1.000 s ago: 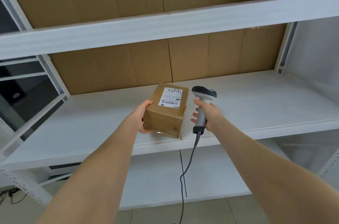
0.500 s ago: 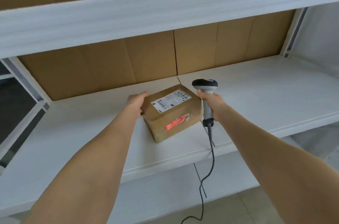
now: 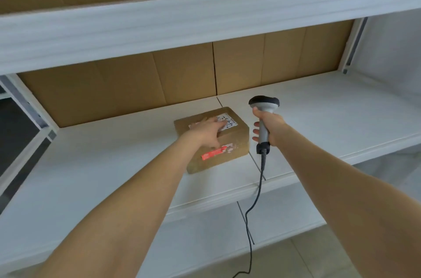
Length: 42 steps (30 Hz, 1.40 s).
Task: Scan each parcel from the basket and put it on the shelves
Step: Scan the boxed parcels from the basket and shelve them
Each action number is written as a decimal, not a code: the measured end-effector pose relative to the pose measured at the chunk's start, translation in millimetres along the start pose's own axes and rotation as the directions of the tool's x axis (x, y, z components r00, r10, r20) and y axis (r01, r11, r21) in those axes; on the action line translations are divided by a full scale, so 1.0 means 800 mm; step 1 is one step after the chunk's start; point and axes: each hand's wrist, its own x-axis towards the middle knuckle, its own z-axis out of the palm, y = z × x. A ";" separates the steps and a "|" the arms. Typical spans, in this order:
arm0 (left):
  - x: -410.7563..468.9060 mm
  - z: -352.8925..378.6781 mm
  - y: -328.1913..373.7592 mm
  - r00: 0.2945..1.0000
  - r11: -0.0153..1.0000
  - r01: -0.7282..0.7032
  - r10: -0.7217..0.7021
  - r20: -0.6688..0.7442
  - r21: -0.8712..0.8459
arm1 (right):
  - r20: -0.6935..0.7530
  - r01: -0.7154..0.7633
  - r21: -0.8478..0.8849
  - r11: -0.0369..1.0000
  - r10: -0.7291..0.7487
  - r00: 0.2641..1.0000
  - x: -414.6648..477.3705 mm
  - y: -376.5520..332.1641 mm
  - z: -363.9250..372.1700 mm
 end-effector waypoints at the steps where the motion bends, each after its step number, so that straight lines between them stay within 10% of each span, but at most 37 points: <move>1: -0.005 -0.002 -0.006 0.999 0.999 -0.047 0.047 -0.004 0.021 | 0.014 -0.003 0.012 1.000 0.002 1.000 -0.002 0.000 -0.001; 5: -0.026 -0.006 -0.039 0.987 0.994 -0.110 0.112 -0.118 0.020 | 0.076 -0.026 0.025 0.999 0.024 0.997 -0.012 -0.003 -0.005; 10: -0.040 0.000 -0.043 0.838 0.904 0.307 -0.405 -0.366 -0.298 | 0.142 -0.082 0.058 0.995 0.073 0.987 -0.019 -0.004 0.001; 13: -0.042 0.004 -0.021 0.800 0.769 0.464 -0.577 -0.163 -0.441 | 0.177 -0.102 0.073 0.992 0.088 0.980 -0.017 0.000 0.011; 20: -0.046 0.019 0.013 0.857 0.832 0.479 -0.513 -0.059 -0.280 | 0.277 -0.112 0.067 0.991 0.089 0.957 -0.020 0.006 0.043; 33: -0.063 0.019 -0.063 0.706 0.497 0.501 -0.708 0.002 -0.709 | 0.410 -0.094 -0.069 0.993 0.114 0.905 -0.039 0.020 0.102; 42: -0.050 0.003 -0.193 0.708 0.567 0.531 -0.705 -0.038 -0.630 | 0.416 -0.076 0.014 0.997 0.063 0.907 -0.045 0.007 0.232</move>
